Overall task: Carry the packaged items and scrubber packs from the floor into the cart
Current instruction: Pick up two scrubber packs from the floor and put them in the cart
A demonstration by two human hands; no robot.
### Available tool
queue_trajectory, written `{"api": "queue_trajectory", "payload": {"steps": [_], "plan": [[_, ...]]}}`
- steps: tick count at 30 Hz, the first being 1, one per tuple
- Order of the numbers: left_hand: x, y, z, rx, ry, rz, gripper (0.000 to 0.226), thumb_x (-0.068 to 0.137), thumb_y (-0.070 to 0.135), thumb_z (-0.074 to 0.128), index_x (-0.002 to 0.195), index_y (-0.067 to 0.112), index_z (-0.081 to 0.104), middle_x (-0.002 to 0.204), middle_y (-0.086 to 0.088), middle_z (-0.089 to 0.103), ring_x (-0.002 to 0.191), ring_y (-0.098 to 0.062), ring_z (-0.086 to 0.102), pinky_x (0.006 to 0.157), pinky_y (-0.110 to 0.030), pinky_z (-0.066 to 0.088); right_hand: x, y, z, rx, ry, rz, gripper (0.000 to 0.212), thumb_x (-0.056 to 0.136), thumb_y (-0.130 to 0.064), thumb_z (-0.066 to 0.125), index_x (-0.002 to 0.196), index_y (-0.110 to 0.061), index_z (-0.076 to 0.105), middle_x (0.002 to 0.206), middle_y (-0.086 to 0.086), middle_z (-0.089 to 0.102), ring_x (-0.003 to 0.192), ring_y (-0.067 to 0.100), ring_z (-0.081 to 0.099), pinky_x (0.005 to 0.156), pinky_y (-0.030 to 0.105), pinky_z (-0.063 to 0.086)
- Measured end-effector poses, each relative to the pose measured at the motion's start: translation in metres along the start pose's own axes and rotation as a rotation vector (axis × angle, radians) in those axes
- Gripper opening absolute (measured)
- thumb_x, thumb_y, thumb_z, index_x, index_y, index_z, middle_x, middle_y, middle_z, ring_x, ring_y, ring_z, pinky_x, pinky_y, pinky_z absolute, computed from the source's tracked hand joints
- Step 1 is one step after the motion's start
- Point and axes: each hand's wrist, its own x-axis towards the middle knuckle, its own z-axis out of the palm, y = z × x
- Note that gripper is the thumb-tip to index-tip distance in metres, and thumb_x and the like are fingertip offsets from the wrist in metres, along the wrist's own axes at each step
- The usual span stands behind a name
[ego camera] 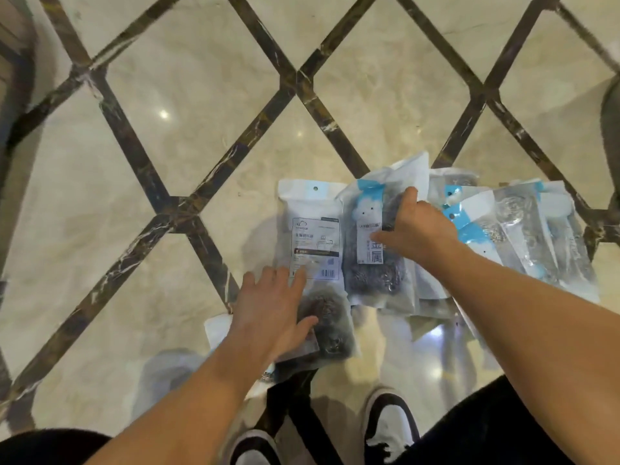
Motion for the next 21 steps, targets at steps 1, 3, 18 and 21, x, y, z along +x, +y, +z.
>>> {"api": "queue_trajectory", "payload": {"steps": [1,3,18,21], "plan": [[-0.002,-0.002,0.006,-0.004,-0.041,-0.003,0.091,0.091,0.076,0.052,0.161,0.021,0.031,0.147,-0.012,0.053,0.129,-0.035,0.053,0.103,-0.05,0.044,0.001,-0.001,0.001,0.021,0.012,0.013,0.089,0.089,-0.052,0.077,0.146,-0.005,0.028,0.123,0.02,0.061,0.116,0.041,0.061,0.078,0.041,0.042],[-0.007,-0.005,0.017,-0.022,-0.116,-0.052,0.101,0.079,0.075,0.067,0.158,0.02,0.039,0.14,-0.014,0.06,0.12,-0.038,0.059,0.099,-0.054,0.05,0.002,-0.006,0.004,0.051,0.05,0.034,0.098,0.086,-0.052,0.081,0.148,-0.002,0.023,0.125,0.022,0.062,0.118,0.043,0.06,0.08,0.042,0.043],[-0.004,-0.023,0.047,-0.094,-0.282,0.026,0.109,0.052,0.03,0.1,0.144,0.005,0.048,0.082,-0.009,0.072,0.072,-0.029,0.069,0.066,-0.039,0.058,0.001,-0.024,-0.001,0.174,-0.009,0.194,0.037,0.09,-0.036,0.079,0.113,-0.012,0.062,0.112,0.01,0.068,0.109,0.034,0.066,0.092,0.046,0.058],[-0.004,-0.016,0.038,-0.144,-0.258,0.003,0.075,0.085,0.027,0.073,0.147,0.012,0.034,0.125,-0.01,0.063,0.115,-0.031,0.06,0.095,-0.041,0.047,0.0,-0.034,0.006,0.2,0.0,0.123,0.06,0.093,-0.037,0.075,0.135,-0.006,0.045,0.128,0.02,0.061,0.12,0.041,0.059,0.097,0.048,0.051]]}}
